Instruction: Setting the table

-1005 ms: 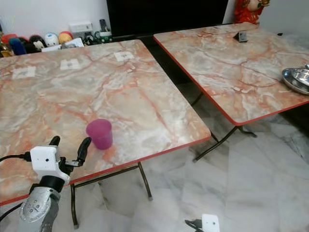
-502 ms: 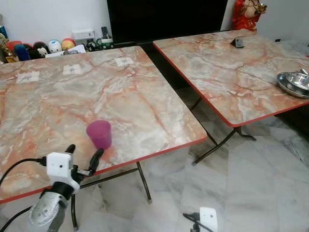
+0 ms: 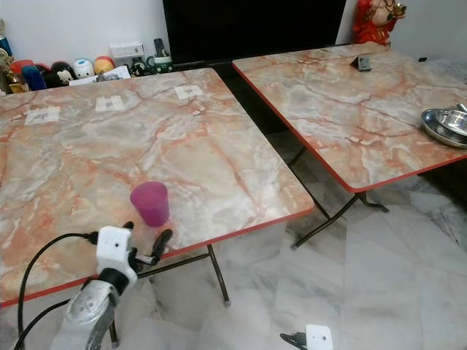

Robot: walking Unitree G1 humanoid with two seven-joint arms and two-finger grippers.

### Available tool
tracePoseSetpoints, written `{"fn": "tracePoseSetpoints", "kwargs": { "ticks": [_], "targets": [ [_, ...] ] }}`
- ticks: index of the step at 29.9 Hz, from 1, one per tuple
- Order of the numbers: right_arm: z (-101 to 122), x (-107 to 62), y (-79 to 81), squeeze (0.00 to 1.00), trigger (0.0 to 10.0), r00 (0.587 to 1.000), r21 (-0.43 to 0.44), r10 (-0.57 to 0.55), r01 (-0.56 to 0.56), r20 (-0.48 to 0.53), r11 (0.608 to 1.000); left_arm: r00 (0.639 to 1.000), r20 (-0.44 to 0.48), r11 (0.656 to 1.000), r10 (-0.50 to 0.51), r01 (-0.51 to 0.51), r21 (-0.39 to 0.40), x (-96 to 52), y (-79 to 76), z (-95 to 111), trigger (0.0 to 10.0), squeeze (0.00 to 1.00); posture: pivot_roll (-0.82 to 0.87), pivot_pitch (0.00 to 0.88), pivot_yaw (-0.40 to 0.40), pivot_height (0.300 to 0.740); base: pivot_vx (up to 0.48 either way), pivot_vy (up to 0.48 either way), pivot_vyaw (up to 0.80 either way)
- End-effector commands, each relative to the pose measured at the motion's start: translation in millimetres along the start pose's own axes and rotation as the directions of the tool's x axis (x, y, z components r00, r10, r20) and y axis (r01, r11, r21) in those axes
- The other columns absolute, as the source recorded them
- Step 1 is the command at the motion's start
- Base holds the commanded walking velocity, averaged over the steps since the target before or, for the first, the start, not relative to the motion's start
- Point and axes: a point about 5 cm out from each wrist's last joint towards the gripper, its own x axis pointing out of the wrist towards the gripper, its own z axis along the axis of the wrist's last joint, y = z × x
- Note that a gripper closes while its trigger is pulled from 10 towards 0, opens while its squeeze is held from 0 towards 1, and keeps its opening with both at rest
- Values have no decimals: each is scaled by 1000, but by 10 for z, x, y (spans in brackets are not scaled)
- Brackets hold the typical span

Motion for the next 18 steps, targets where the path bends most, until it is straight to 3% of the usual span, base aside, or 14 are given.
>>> {"fn": "tracePoseSetpoints", "kwargs": {
  "ticks": [1, 6, 10, 18],
  "targets": [
    [-28, -5, -18, 0, 10000, 1000, 7, -6, 6, -6, 1000, 1000, -3, 1000, -16, 16, 7, 52, -27, -13, 10000, 0, 41, 83, -20, 740, 0, 0, 0],
    [-18, -3, 1, 0, 10000, 1000, 6, -6, 6, -3, 1000, 1000, -3, 1000, -18, 18, 8, 169, -56, 0, 10000, 0, 32, 88, -18, 740, 0, 0, 0],
    [61, 10, 105, 0, 10000, 1000, 4, 3, -3, 6, 1000, 1000, -15, 1000, -2, 2, -5, 242, -48, -27, 10000, 0, 27, 95, -14, 740, 0, 0, 0],
    [37, 6, 82, 0, 10000, 1000, 7, 0, 0, 5, 1000, 999, -36, 1000, 22, -23, -17, 258, 22, -70, 10000, 0, 25, 101, -11, 740, 0, 0, 0]
  ]
}}
